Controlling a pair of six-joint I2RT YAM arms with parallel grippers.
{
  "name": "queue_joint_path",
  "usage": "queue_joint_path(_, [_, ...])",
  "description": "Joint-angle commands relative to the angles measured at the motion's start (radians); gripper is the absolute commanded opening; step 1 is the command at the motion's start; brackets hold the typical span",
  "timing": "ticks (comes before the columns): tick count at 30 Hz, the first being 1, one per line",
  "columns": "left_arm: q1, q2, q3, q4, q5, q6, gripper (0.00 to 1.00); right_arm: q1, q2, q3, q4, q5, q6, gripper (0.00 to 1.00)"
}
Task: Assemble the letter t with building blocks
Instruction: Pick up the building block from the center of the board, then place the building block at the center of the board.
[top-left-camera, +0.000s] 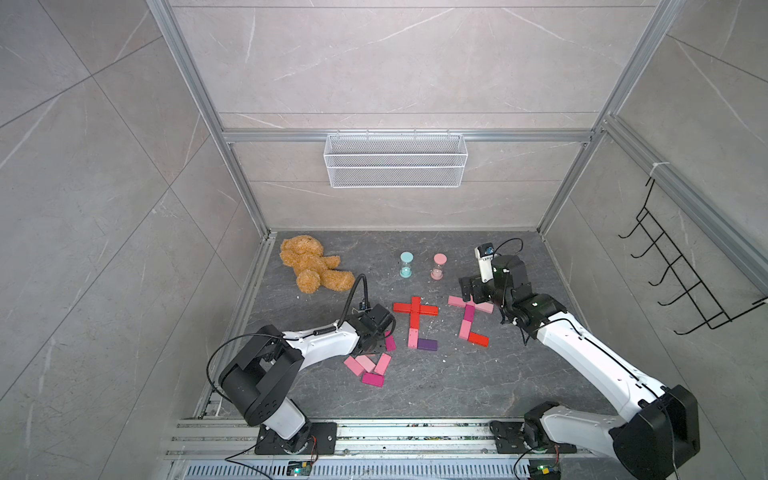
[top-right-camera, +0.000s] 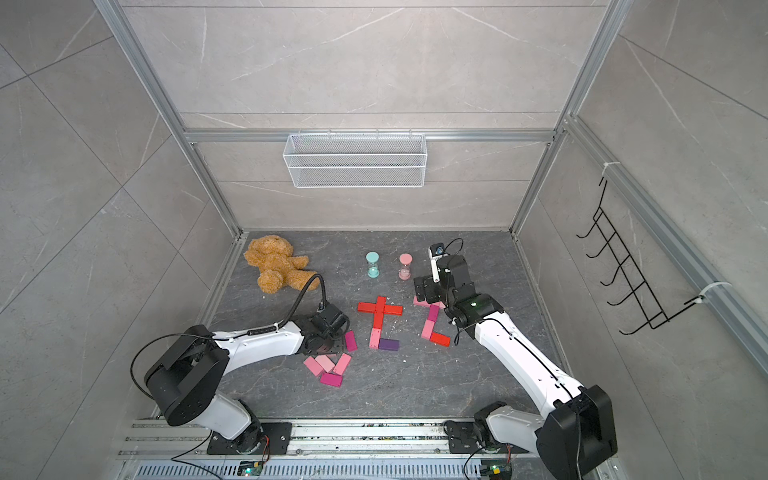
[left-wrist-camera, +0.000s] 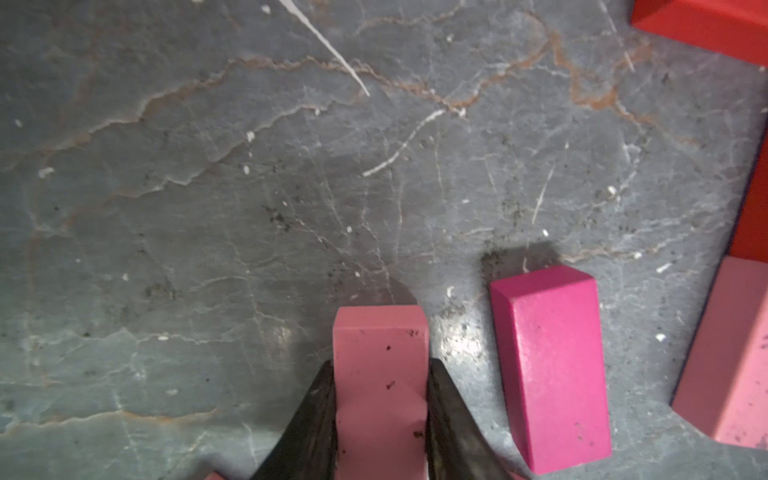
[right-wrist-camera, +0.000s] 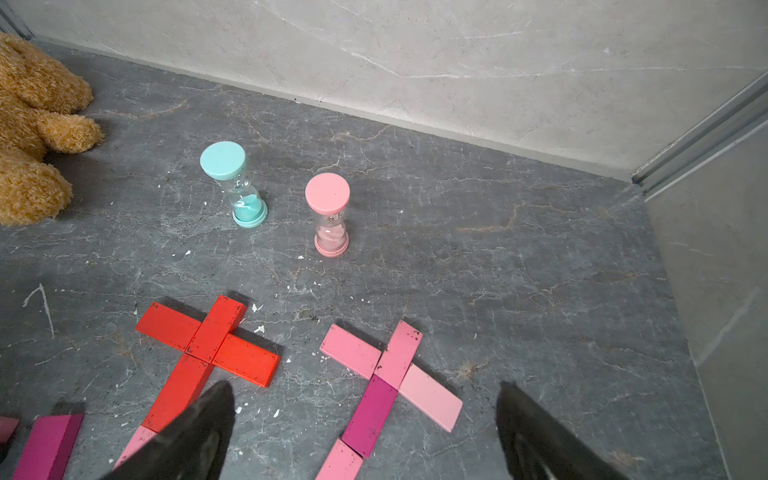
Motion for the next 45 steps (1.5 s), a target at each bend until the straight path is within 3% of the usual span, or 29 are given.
queue_joint_path(1, [0.062, -0.003, 0.032, -0.020, 0.009, 0.069, 0.28, 0.001, 0.007, 0.037, -0.051, -0.022, 0.016, 0.96])
queue_joint_path(10, [0.243, 0.001, 0.096, -0.018, 0.063, 0.255, 0.27, 0.001, -0.024, -0.007, -0.086, -0.084, 0.045, 0.94])
queue_joint_path(16, [0.317, 0.070, 0.179, -0.031, 0.101, 0.332, 0.27, 0.001, -0.045, -0.033, -0.093, -0.079, 0.054, 0.94])
queue_joint_path(30, [0.334, 0.254, 0.363, -0.069, 0.136, 0.388, 0.27, 0.000, -0.060, -0.056, -0.121, -0.082, 0.056, 0.94])
queue_joint_path(45, [0.334, 0.299, 0.386, -0.074, 0.102, 0.408, 0.31, 0.001, -0.061, -0.064, -0.123, -0.079, 0.058, 0.94])
